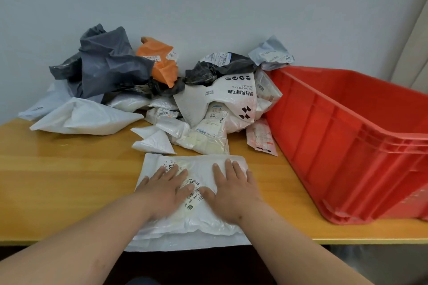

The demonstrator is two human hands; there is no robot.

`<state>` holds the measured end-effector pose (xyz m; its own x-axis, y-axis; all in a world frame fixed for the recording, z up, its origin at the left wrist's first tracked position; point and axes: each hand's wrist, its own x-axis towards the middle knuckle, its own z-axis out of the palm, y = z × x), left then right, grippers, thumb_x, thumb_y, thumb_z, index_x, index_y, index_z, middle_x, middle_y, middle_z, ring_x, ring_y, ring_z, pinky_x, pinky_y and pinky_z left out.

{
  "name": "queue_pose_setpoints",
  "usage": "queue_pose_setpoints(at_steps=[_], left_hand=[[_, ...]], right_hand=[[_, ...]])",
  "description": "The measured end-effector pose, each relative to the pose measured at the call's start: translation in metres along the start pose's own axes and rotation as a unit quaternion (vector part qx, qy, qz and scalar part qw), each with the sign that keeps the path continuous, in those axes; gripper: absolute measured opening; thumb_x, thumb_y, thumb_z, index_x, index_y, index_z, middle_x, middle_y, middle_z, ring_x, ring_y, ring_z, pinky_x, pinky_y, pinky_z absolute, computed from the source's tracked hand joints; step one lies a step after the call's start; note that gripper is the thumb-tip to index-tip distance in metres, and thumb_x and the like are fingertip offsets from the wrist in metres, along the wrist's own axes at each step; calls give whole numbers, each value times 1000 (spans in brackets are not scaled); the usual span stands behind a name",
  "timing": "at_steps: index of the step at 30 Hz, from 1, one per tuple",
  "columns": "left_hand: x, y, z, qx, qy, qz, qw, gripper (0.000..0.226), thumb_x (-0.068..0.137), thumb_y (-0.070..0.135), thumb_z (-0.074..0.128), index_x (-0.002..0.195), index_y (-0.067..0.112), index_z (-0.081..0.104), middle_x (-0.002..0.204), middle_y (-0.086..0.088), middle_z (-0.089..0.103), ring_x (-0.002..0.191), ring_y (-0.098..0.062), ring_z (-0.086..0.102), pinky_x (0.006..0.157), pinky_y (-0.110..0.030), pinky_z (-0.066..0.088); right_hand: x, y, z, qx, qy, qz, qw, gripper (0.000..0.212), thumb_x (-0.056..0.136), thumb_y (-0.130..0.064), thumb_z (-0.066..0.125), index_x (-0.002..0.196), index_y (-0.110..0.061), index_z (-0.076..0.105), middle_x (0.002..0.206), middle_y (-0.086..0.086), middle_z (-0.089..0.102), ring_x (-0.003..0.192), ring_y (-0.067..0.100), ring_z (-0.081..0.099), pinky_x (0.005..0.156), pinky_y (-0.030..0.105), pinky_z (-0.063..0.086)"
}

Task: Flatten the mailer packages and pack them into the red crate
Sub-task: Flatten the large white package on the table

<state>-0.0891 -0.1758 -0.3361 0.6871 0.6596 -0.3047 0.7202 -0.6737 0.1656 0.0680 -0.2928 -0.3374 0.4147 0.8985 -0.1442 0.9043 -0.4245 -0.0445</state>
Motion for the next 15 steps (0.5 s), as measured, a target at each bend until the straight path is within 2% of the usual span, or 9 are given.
queue_pose_setpoints(at_steps=[7, 11, 15], left_hand=[[6, 1, -1, -2, 3, -9, 1000, 71, 94, 69, 11, 154, 38, -10, 161, 12, -21, 149, -18, -19, 121, -49, 1], [4, 4, 4, 9, 1, -13, 1000, 69, 95, 67, 7, 154, 37, -13, 159, 12, -25, 147, -18, -23, 121, -48, -4], [4, 4, 5, 20, -7, -12, 1000, 69, 95, 67, 7, 154, 37, -12, 160, 12, -24, 148, -18, -22, 121, -49, -4]], right_hand=[[8, 1, 7, 23, -10, -9, 1000, 82, 92, -75, 5, 158, -28, -9, 165, 5, -16, 151, 23, -18, 122, 50, -7], [5, -1, 9, 24, -10, -15, 1000, 100, 72, -77, -11, 158, -27, -6, 166, 6, -14, 151, 23, -17, 122, 49, -8], [5, 1, 9, 12, -21, -25, 999, 80, 94, -72, 4, 159, -26, 0, 166, 7, -8, 152, 23, -13, 122, 49, -7]])
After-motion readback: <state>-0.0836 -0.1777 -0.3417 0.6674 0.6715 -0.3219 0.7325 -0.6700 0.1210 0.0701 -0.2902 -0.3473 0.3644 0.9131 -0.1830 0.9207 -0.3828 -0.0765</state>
